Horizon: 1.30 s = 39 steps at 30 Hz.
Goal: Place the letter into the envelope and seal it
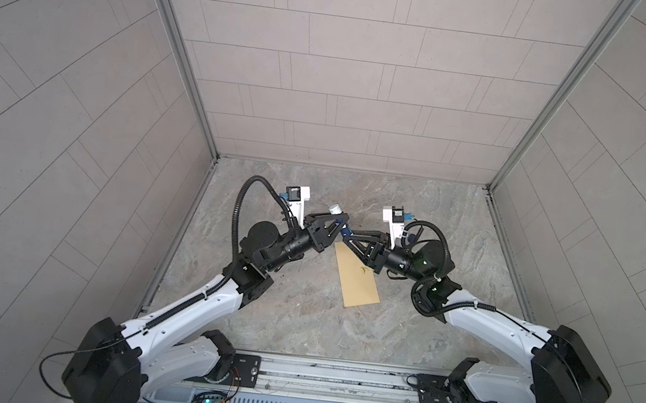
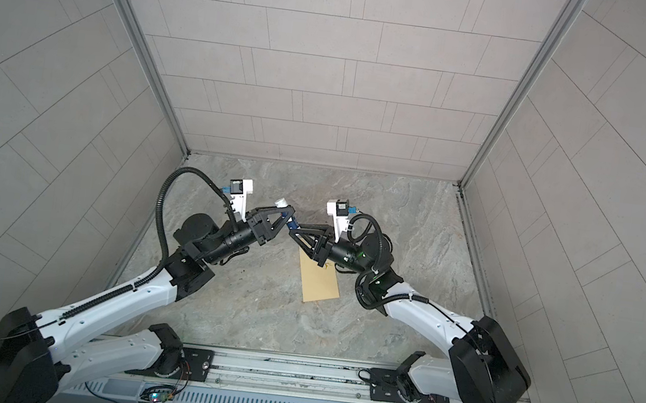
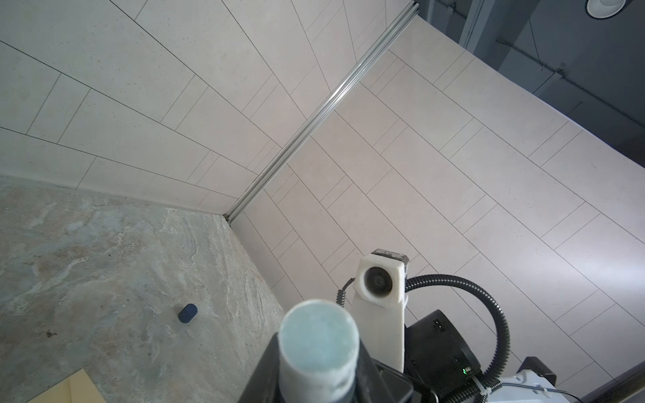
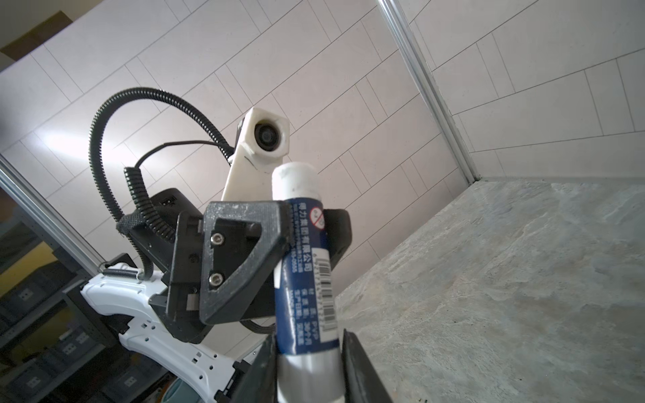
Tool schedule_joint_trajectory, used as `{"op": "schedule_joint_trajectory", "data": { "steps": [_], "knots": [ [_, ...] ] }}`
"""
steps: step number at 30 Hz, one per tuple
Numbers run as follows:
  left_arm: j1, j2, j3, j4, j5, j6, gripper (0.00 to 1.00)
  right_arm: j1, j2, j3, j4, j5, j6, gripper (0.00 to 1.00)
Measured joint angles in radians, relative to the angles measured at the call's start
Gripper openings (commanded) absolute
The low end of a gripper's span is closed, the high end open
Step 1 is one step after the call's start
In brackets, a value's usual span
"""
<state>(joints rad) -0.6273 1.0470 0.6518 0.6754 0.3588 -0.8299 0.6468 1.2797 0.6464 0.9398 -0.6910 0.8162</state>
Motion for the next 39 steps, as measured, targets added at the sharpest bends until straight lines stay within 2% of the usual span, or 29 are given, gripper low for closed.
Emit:
{"op": "schedule_joint_trajectory", "data": {
  "steps": [10,14,17,22,27,30,34,39],
  "knots": [
    [0.003,0.000,-0.003,0.004,0.002,-0.011,0.00,0.000,0.006,0.000,0.005,0.005,-0.013,0.00],
    [0.003,0.002,-0.008,-0.003,0.003,-0.012,0.00,0.028,-0.058,0.006,-0.139,0.083,-0.117,0.00],
    [0.003,0.002,-0.009,0.001,0.009,-0.016,0.00,0.113,-0.136,0.055,-0.364,0.272,-0.277,0.00],
    [0.003,0.000,-0.009,0.022,0.014,-0.017,0.00,0.333,-0.167,0.176,-0.638,0.767,-0.581,0.00],
    [0.005,0.001,-0.009,0.021,0.008,-0.014,0.00,0.514,-0.049,0.284,-0.698,1.246,-0.850,0.00],
    [0.010,0.002,-0.009,0.008,-0.002,-0.011,0.00,0.577,0.041,0.323,-0.656,1.469,-0.991,0.00],
    [0.010,0.002,-0.015,-0.004,-0.003,-0.011,0.00,0.619,0.114,0.340,-0.593,1.638,-1.120,0.00],
    [0.009,0.002,-0.016,-0.006,-0.003,-0.012,0.00,0.633,0.127,0.341,-0.575,1.694,-1.176,0.00]
  ]
}}
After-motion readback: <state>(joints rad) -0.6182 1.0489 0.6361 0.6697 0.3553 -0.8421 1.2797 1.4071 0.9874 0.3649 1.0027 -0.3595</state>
